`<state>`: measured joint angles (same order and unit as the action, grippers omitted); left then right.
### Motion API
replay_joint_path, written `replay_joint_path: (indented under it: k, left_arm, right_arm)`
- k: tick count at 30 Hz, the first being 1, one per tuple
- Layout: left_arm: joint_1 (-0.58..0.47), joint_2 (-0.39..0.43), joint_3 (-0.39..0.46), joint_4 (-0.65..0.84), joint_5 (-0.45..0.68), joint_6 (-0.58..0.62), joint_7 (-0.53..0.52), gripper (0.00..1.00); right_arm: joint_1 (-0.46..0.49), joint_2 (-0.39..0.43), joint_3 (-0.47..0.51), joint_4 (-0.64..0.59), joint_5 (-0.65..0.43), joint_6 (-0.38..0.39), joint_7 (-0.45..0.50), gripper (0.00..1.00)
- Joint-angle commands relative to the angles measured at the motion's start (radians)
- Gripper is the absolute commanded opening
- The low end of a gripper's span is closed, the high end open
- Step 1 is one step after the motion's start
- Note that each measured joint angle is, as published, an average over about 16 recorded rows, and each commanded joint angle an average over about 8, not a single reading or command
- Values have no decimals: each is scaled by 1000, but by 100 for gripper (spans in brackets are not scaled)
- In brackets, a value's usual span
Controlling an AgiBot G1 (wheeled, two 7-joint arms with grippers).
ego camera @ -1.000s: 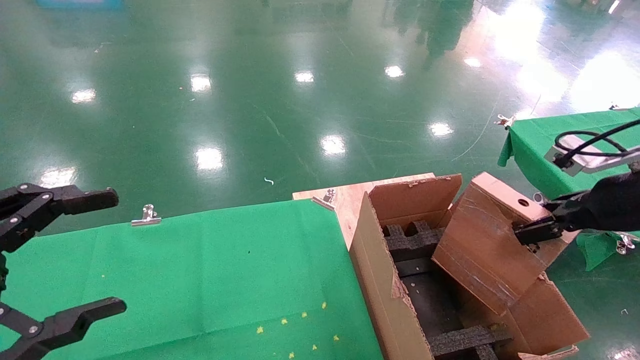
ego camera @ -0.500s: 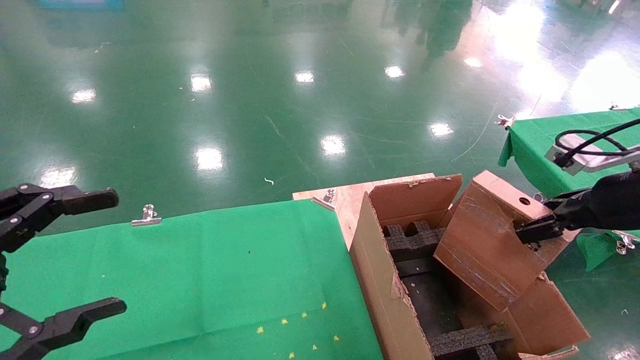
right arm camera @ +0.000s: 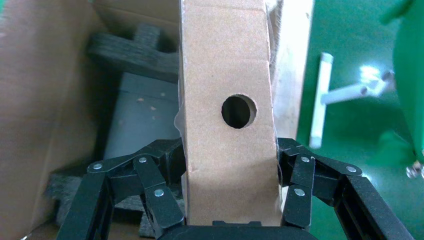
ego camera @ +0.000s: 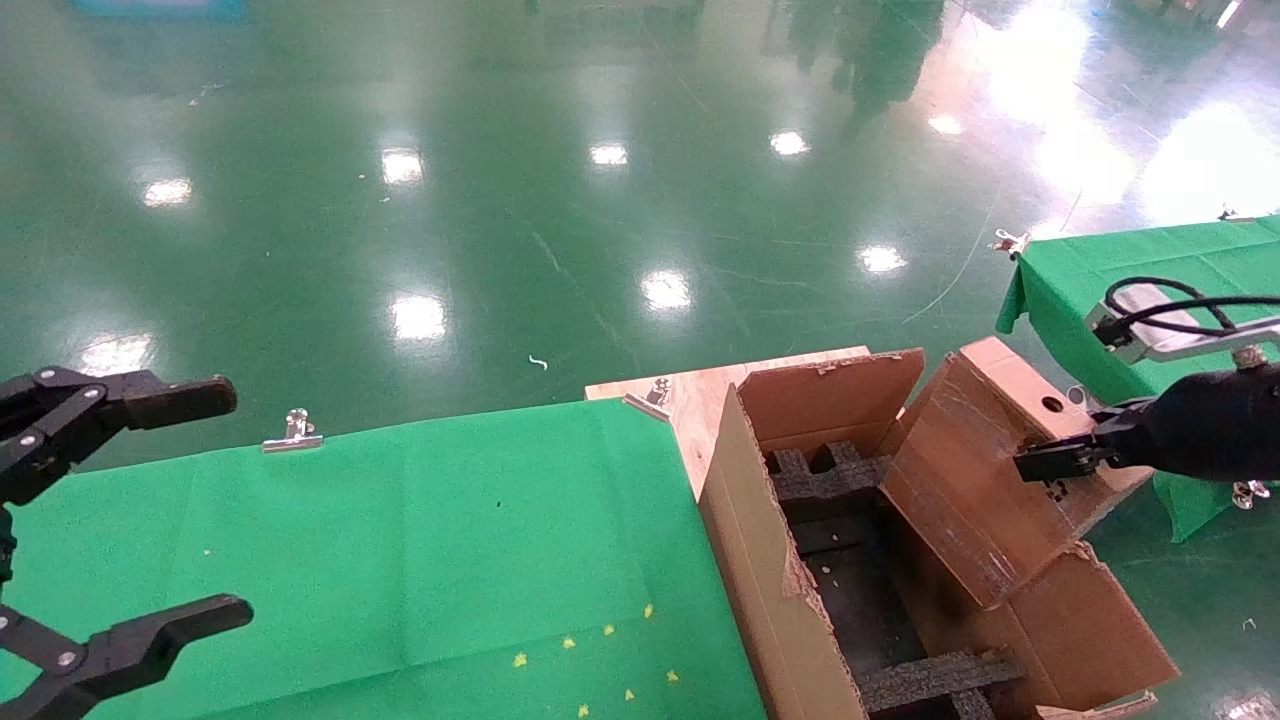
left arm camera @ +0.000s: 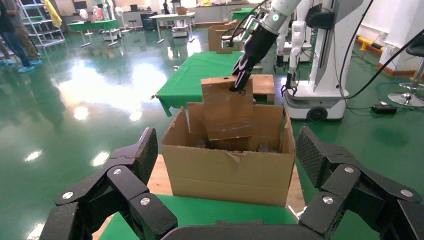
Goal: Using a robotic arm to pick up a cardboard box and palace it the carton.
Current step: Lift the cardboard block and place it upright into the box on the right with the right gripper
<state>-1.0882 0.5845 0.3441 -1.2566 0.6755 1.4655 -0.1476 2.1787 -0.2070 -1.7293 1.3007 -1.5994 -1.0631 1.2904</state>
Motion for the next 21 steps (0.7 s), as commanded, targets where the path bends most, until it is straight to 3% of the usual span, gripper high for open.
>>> replay_joint_path:
  k: [1,12,21]
  left_arm:
    - [0,0,0,0,0,0,0,100]
    - [0,0,0,0,0,0,0,100]
    - [0,0,0,0,0,0,0,100]
  right_arm:
    - [-7,12,-9,46,-45,23,79,0]
    - [-53,-51,-51,57,-164,14,366,0]
    - [-80,-81,-67,64,-207,29,462,0]
